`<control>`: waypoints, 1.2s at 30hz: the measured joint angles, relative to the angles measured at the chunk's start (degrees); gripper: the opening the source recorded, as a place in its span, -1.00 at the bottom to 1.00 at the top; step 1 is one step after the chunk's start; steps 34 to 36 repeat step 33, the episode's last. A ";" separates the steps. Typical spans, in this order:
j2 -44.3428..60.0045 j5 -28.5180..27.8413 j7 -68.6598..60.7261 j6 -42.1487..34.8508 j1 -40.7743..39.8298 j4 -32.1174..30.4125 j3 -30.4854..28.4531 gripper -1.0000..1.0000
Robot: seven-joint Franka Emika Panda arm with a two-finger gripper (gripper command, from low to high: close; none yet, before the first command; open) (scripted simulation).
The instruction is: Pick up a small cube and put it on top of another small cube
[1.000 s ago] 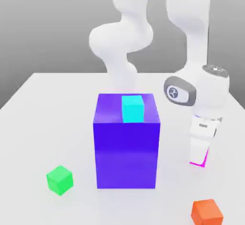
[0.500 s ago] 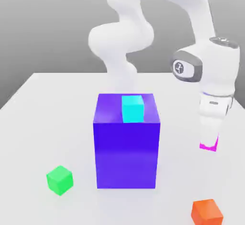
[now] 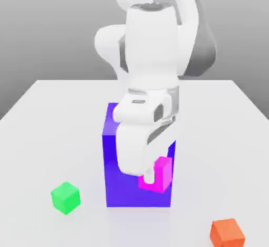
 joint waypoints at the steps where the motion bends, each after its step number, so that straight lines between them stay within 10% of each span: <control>1: 0.02 -0.03 -2.23 -0.48 -1.82 0.33 -1.03 -1.00; 9: 0.58 -4.24 -8.04 -3.03 -14.61 -8.72 -7.14 -1.00; 30: 12.18 6.34 -15.83 6.96 -14.78 -8.80 -4.61 -1.00; 31: 13.13 7.19 -16.43 7.84 -15.22 -8.93 -4.04 1.00; 36: 13.13 7.19 -16.43 7.83 -15.22 -8.93 -4.04 1.00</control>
